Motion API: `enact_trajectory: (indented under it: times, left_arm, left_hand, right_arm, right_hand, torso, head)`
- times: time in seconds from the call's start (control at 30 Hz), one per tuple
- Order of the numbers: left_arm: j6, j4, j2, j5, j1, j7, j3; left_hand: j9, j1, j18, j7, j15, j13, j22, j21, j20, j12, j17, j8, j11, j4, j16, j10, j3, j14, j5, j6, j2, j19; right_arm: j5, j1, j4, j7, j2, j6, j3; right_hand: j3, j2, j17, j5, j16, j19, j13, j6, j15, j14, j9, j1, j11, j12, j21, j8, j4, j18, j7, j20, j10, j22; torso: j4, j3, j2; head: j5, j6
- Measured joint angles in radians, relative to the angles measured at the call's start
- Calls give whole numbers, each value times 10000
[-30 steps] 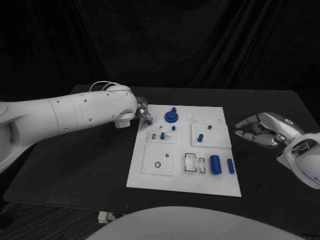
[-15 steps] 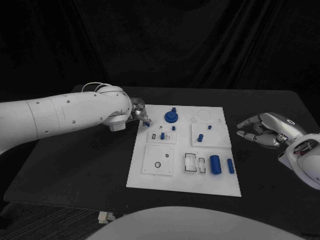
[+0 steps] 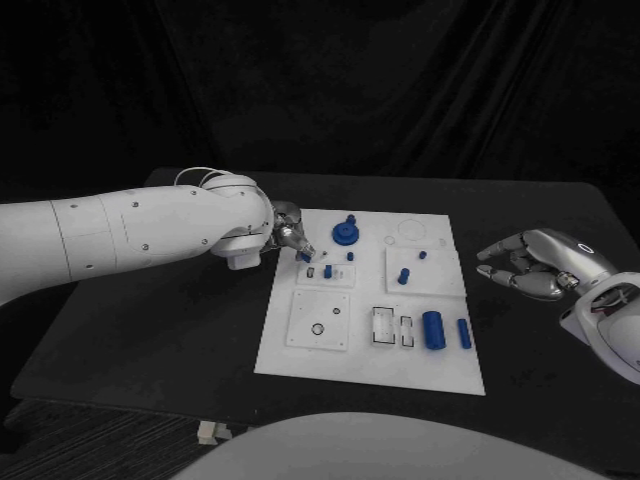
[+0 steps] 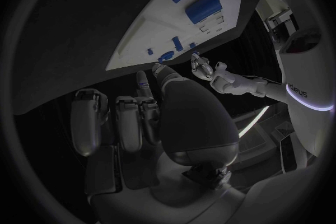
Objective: Assemble the parts on the task board
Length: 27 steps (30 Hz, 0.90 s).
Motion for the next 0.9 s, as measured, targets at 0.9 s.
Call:
enact_trajectory:
  times: [0.9]
  left_arm:
    - [-212,-133,240,-343,-432,12,-1]
  left_hand:
    - [-4,-96,0,19,0,0,-1,-40,0,0,-1,-41,0,-26,0,0,135,0,-259,55,-10,0]
  right_arm:
    - [0,-45,7,19,-36,-11,0]
  right_hand:
    - [28,0,0,47,1,0,0,0,0,0,-7,0,0,0,-65,0,-28,1,0,0,0,-2]
  torso:
    - [-14,7,4]
  head:
    - [66,0]
